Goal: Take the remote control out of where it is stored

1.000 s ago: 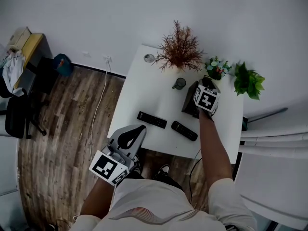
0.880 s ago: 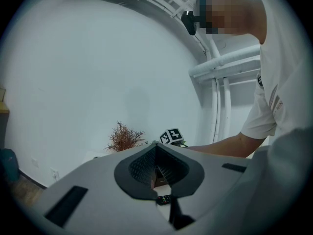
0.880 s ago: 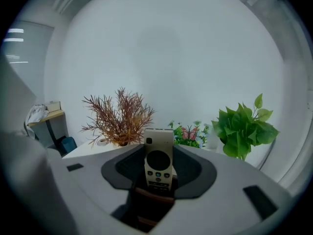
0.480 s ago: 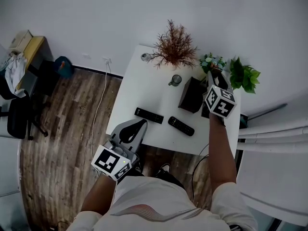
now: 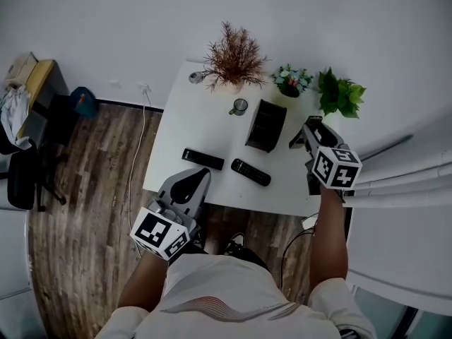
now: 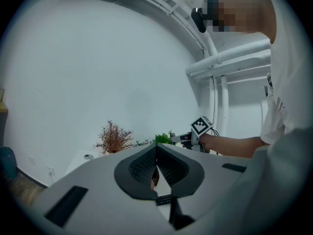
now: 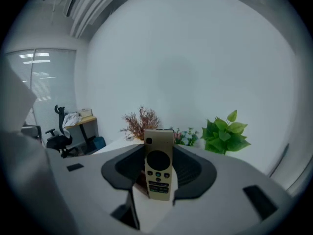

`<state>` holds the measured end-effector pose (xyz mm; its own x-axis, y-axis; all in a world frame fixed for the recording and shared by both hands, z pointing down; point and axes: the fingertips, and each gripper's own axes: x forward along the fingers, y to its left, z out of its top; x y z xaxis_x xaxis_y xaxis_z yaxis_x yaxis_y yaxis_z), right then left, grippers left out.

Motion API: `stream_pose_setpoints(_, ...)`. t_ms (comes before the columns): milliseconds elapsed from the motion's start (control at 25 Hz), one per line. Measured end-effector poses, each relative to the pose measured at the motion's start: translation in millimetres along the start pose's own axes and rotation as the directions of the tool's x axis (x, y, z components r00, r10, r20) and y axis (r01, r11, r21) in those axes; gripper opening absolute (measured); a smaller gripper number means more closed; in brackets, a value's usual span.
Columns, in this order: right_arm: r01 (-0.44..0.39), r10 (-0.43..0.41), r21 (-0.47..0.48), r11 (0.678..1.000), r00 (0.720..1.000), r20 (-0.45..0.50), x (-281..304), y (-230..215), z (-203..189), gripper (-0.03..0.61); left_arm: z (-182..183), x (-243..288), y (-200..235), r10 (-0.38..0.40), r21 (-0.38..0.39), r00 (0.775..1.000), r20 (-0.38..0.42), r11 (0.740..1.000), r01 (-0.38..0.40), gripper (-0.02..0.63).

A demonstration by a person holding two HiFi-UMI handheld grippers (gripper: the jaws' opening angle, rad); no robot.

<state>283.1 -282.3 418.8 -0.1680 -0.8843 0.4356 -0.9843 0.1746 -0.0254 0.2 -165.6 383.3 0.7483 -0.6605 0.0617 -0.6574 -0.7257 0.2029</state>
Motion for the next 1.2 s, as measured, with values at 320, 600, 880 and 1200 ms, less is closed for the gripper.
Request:
stream_pose_setpoints(320,-0.126,0.091,-0.077,0.989,0.93,-0.357,-27,-1,-127,0.186,-9,9,-23,-0.039,0.005,0.999,-0.013,0.999,0.039,0.009)
stream_pose_setpoints(600,-0.223,0.096,-0.137,0.965,0.788,-0.609,-26,13,-196,0.185,-11,10,-30,-0.064,0.026,0.998,-0.026,0.998,0.064,0.008)
stream_pose_setpoints(880,-0.27,0.065,-0.179,0.946,0.7,-0.711,-6,17,-226,0.185,-13,5,-22,-0.046,0.023,0.998,-0.034,0.999,0.047,0.009)
stream_pose_setpoints(1200,-0.339,0.061,-0.16,0.927,0.557,-0.828,21,17,-254,0.186,-16,0,0,0.011,-0.002,0.999,-0.035,1.0,-0.011,0.009)
